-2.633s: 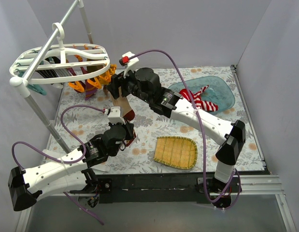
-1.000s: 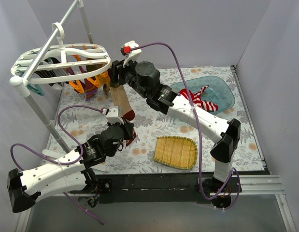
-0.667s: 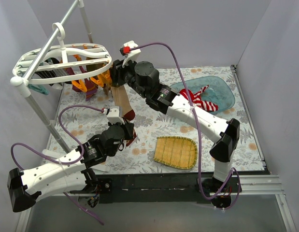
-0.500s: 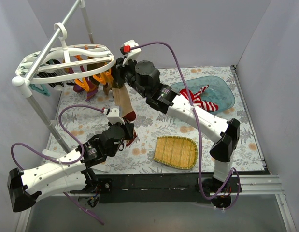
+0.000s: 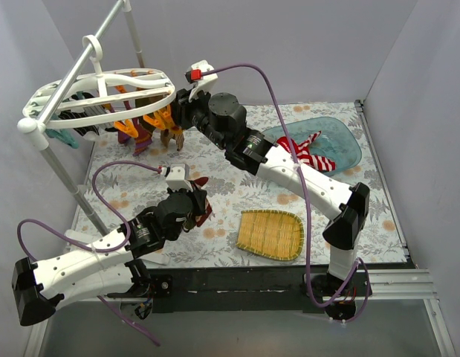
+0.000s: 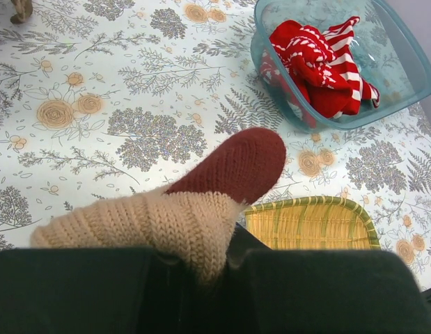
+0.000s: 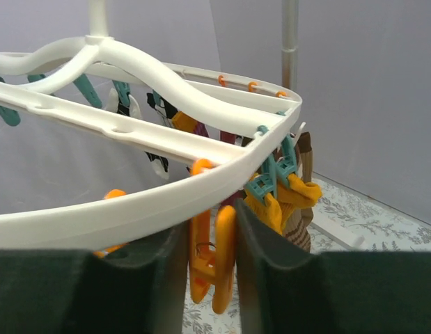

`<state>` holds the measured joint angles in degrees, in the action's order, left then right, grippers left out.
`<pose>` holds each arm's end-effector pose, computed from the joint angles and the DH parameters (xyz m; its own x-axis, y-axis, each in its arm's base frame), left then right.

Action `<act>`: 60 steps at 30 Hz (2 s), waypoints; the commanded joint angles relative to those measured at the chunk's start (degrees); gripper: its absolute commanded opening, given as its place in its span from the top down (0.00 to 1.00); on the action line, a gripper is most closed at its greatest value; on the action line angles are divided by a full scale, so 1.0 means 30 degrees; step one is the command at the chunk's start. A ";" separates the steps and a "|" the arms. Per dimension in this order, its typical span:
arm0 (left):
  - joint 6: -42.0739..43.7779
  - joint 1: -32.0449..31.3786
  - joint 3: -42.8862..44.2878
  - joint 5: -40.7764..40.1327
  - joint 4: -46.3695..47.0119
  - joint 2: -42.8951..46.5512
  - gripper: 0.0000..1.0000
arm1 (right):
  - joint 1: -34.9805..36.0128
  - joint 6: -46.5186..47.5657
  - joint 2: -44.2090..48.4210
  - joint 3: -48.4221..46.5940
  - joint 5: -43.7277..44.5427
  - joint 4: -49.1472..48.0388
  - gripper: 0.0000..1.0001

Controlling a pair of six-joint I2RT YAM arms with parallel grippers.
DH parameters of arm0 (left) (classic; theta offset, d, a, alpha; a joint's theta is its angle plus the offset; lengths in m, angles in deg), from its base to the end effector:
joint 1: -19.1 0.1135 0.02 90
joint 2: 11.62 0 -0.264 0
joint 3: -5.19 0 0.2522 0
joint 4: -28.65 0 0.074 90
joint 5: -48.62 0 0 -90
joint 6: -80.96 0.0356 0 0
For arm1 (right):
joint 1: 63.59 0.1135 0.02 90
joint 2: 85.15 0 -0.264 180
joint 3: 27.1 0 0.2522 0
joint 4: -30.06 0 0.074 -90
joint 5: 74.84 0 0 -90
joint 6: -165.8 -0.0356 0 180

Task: Remove the socks clipped to the hanger
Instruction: Remove the sock from the hanger, then place the sock in the bin.

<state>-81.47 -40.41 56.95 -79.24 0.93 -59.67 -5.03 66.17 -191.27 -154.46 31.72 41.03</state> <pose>0.1145 -0.1513 0.2846 -0.4397 -0.7366 -0.5138 -0.0773 0.6010 -0.7955 0.2354 0.3656 0.4778 -0.0206 0.2736 -0.9616 -0.6776 0.7034 0.2147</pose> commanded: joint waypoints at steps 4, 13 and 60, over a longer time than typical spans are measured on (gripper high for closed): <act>0.0118 -0.0087 0.0605 0.0054 0.0228 0.0021 1.00 | -0.0039 0.0104 0.1798 0.1683 0.0194 -0.1033 0.28; 0.0234 -0.0087 0.0605 0.0200 0.0578 -0.0212 1.00 | -0.0039 0.0045 0.5104 0.6655 0.0866 -0.2380 0.15; 0.8000 0.0497 2.1106 1.0212 1.3643 -2.5052 1.00 | -0.0039 -0.1332 2.4037 1.5720 0.8924 0.2569 0.08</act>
<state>-58.87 -41.66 113.62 -56.47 33.83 -131.84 -5.07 61.67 -119.93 -104.52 57.01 49.60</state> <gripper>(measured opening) 0.051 0.920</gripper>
